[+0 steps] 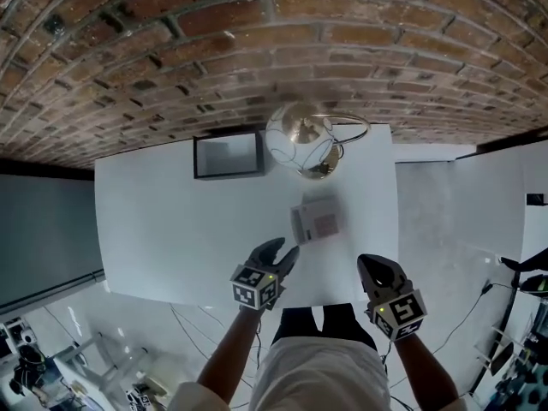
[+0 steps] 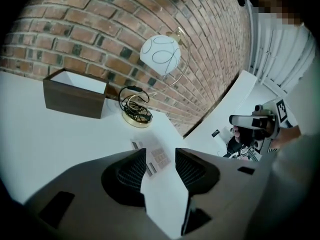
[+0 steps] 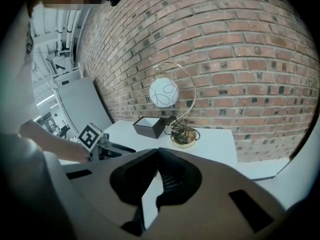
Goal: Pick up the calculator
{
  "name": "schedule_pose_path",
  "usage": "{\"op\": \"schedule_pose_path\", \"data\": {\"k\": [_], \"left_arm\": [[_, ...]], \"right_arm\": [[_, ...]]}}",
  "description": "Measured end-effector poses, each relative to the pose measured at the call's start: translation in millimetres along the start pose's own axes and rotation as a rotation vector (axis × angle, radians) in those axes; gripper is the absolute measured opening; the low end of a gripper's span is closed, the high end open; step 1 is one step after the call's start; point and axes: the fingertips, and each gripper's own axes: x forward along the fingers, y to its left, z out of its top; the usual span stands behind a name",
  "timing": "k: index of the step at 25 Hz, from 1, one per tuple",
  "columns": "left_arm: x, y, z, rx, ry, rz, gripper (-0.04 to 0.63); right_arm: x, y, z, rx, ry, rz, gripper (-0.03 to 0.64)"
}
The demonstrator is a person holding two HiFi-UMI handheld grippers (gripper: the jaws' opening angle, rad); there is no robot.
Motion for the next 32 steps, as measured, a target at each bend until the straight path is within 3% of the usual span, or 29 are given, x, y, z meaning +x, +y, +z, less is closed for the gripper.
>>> {"op": "schedule_pose_path", "data": {"k": [16,32], "left_arm": [[69.8,37.9,-36.1,-0.155,0.126,0.023,0.219],[103.7,32.9,-47.2,-0.442,0.208,-0.12,0.227]], "right_arm": [[33.7,-12.0,-23.0,0.045,0.04,0.028,0.012],[35.0,-14.2,-36.5,0.045,0.075,0.042,0.012]]}}
